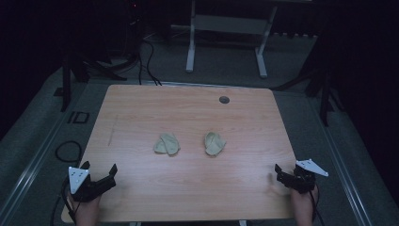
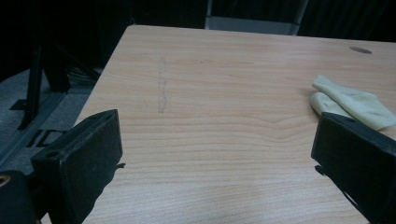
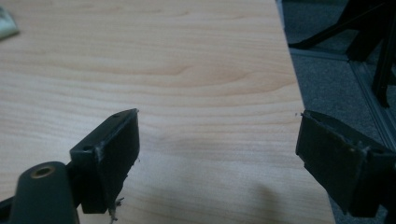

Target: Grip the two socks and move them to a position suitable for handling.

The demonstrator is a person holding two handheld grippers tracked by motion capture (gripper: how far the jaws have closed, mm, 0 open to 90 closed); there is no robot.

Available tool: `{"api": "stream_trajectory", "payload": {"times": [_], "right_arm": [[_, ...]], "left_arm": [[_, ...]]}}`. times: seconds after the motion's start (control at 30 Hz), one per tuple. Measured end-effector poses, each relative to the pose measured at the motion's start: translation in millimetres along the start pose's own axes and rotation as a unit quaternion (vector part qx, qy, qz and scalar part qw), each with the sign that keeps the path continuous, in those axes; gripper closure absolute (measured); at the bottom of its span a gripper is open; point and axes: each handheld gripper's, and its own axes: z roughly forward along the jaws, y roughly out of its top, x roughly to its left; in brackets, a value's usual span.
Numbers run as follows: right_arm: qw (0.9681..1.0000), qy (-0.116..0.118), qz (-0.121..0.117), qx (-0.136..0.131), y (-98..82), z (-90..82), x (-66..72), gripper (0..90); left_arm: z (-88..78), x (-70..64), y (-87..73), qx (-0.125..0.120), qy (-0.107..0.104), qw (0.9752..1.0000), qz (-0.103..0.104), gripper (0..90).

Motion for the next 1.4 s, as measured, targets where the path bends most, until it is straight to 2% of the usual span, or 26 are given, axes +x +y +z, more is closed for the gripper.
{"api": "stream_trajectory", "payload": {"times": [0.07,0.13,0.17,0.23,0.3,0.43,0.5,0.53,0.57,0.6,0.63,0.77,0.87,0.93,1.0,1.13,1.2,1.27,1.3,1.33,1.37,1.4], "right_arm": [[0.9999,0.012,-0.009,0.007,0.0,1.4,1.1,13.6],[0.9992,0.02,-0.03,0.014,0.5,2.3,3.2,13.5],[0.9992,0.02,-0.03,0.014,0.5,2.3,3.2,13.5],[0.9978,0.032,-0.052,0.026,2.4,2.9,7.7,13.5],[0.9976,0.036,-0.051,0.031,3.3,3.1,9.5,13.6],[0.9976,0.037,-0.046,0.037,8.7,1.3,12.2,14.3],[0.9973,0.034,-0.045,0.045,12.2,1.3,14.2,14.2],[0.997,0.044,-0.039,0.05,14.1,1.8,14.2,14.3],[0.996,0.059,-0.03,0.059,16.3,2.8,14.1,14.2],[0.996,0.059,-0.03,0.059,16.3,2.8,14.1,14.2],[0.9932,0.084,-0.023,0.078,20.6,5.6,15.2,14.3],[0.9911,0.095,-0.026,0.089,26.5,9.4,20.4,14.2],[0.9895,0.107,-0.029,0.093,30.4,12.0,25.6,14.1],[0.9891,0.104,-0.039,0.097,33.3,13.7,30.2,14.2],[0.9891,0.097,-0.047,0.1,37.1,15.8,35.0,14.2],[0.9873,0.102,-0.051,0.111,45.8,21.7,46.4,14.1],[0.9869,0.103,-0.059,0.11,50.1,24.6,54.3,14.1],[0.986,0.102,-0.075,0.108,54.9,29.0,63.9,13.5],[0.986,0.102,-0.075,0.108,54.9,29.0,63.9,13.5],[0.9846,0.122,-0.065,0.107,59.4,33.2,69.6,13.5],[0.9846,0.122,-0.065,0.107,59.4,33.2,69.6,13.5],[0.9832,0.136,-0.06,0.106,63.8,37.5,75.5,13.6]], "left_arm": [[0.3,-0.3,0.7,0.0,0.001,1.0,0.002,2.1],[1.2,0.8,0.9,0.001,-0.002,1.0,-0.003,2.1],[1.2,0.8,0.9,0.001,-0.002,1.0,-0.003,2.1],[2.7,1.2,1.1,0.004,-0.001,1.0,0.0,2.1],[3.0,1.2,1.6,-0.001,-0.004,1.0,-0.006,2.0],[4.1,-2.9,1.9,-0.003,0.001,1.0,-0.001,2.0],[4.4,-5.0,2.2,-0.004,-0.004,1.0,0.0,2.0],[4.4,-5.0,2.2,-0.004,-0.004,1.0,0.0,2.1],[4.9,-7.7,1.7,0.005,-0.004,0.9999,0.015,2.0],[4.9,-7.7,1.7,0.005,-0.004,0.9999,0.015,2.0],[4.8,-9.7,1.8,0.006,-0.008,0.9998,0.018,2.0],[3.9,-12.0,3.2,-0.004,-0.001,0.9996,0.028,2.1],[3.2,-10.0,3.8,-0.01,-0.014,0.9998,0.004,2.1],[3.5,-8.9,4.3,-0.001,-0.02,0.9998,-0.007,2.1],[4.3,-8.4,5.2,0.017,-0.027,0.9993,-0.017,2.1],[5.1,-12.2,6.2,0.051,-0.013,0.9986,0.0,2.0],[4.9,-13.4,6.6,0.057,-0.024,0.9981,-0.001,2.1],[4.5,-15.5,7.2,0.06,-0.026,0.9978,0.007,2.0],[4.5,-15.5,7.2,0.06,-0.026,0.9978,0.007,2.0],[4.4,-17.2,7.3,0.06,-0.027,0.9978,0.01,2.1],[4.4,-17.2,7.3,0.06,-0.027,0.9978,0.01,2.1],[4.5,-17.8,7.3,0.061,-0.031,0.9976,0.01,2.0]]}}
